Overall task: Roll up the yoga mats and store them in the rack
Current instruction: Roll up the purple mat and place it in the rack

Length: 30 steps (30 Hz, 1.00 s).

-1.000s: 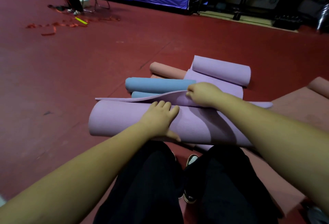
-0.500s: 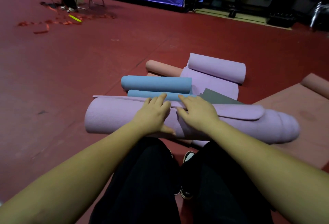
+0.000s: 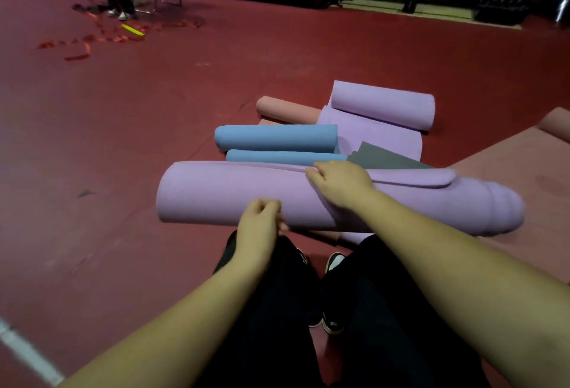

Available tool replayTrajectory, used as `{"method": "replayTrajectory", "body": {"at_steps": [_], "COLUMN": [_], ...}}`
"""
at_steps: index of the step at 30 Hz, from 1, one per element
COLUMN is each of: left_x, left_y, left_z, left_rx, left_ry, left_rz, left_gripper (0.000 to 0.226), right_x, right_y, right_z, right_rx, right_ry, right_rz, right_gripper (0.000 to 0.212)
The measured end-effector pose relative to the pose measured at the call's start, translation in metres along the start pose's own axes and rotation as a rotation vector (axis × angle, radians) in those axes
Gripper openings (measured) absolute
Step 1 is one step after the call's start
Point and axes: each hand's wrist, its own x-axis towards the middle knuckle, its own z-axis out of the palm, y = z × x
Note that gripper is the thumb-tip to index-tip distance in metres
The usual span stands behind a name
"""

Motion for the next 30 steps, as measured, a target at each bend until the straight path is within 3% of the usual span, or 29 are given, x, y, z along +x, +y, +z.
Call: {"method": "replayTrajectory", "body": {"at_steps": [2, 4, 9, 16, 24, 27, 30], "left_x": [-0.012, -0.014, 0.002, 0.015, 0.054, 0.063, 0.067], "left_y": [-0.007, -0.017, -0.029, -0.018, 0.105, 0.124, 0.114], "left_z": [0.015, 0.029, 0.054, 0.066, 0.079, 0.102, 0.129], "left_rx": [-0.456, -0.597, -0.602, -0.764, -0.712, -0.549, -0.4], "left_ry": [-0.053, -0.029, 0.129, 0.059, -0.116, -0.224, -0.308], "left_rz": [-0.548, -0.711, -0.612, -0.526, -0.25, -0.201, -0.214], "left_gripper": [0.018, 0.023, 0.03, 0.027, 0.026, 0.038, 0.073], "right_x": [0.006, 0.013, 0.024, 0.023, 0.012, 0.006, -0.009], "right_y": [0.002, 0.003, 0.007, 0.019, 0.037, 0.052, 0.064], "right_z": [0.003, 0.003, 0.002, -0.029, -0.115, -0.116, -0.1], "right_rx": [-0.005, 0.008, 0.022, 0.098, 0.686, 0.862, 1.109], "right_ry": [-0.011, -0.053, -0.129, -0.182, 0.162, 0.291, 0.408], "right_rz": [-0.001, 0.015, 0.018, 0.057, 0.37, 0.57, 0.717], "right_gripper": [0.054, 0.059, 0.069, 0.06, 0.06, 0.065, 0.075]}}
